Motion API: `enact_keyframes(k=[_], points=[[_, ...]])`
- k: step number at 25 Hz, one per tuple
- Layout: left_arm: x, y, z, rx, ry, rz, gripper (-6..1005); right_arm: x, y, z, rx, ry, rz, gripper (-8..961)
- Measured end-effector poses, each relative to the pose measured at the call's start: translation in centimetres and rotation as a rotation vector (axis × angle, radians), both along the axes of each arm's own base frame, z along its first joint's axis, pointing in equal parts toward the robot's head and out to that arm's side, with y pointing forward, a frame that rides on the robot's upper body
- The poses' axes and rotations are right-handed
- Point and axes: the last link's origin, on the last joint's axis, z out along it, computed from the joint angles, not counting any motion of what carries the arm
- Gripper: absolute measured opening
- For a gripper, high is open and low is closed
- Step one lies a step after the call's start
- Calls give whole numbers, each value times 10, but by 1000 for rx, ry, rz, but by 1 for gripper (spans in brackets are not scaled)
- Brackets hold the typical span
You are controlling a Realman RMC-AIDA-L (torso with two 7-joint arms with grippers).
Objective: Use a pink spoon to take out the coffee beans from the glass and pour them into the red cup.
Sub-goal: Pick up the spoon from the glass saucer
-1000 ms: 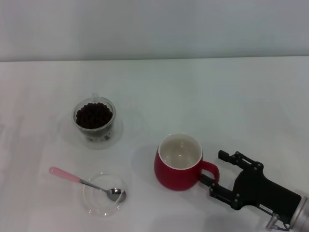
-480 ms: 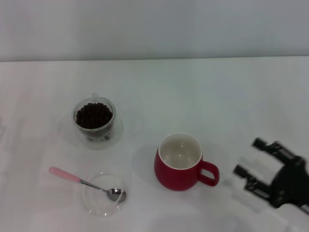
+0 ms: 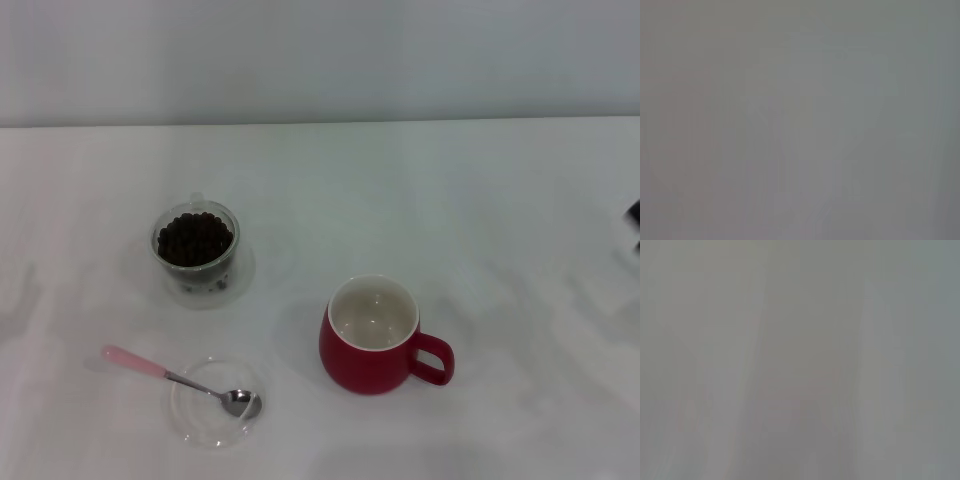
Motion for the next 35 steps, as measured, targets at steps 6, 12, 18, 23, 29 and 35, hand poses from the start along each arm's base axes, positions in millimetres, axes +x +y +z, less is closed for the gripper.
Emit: enact_keyframes(k=[6, 12, 18, 23, 29, 35], points=[[3, -34, -12, -39, -282, -47, 883, 5, 36, 27, 159, 17, -81, 819], [-15, -43, -21, -205, -644, 10, 884, 0, 70, 34, 172, -10, -109, 820], [-24, -37, -33, -404, -750, 77, 883, -5, 87, 33, 209, -34, -132, 820], [-10, -30, -48, -559, -736, 44, 884, -6, 89, 29, 211, -37, -139, 820], [0, -27, -66, -715, -730, 48, 884, -5, 86, 27, 211, -32, -149, 820], [1, -30, -73, -779, -747, 62, 884, -3, 82, 25, 208, -28, -157, 820]])
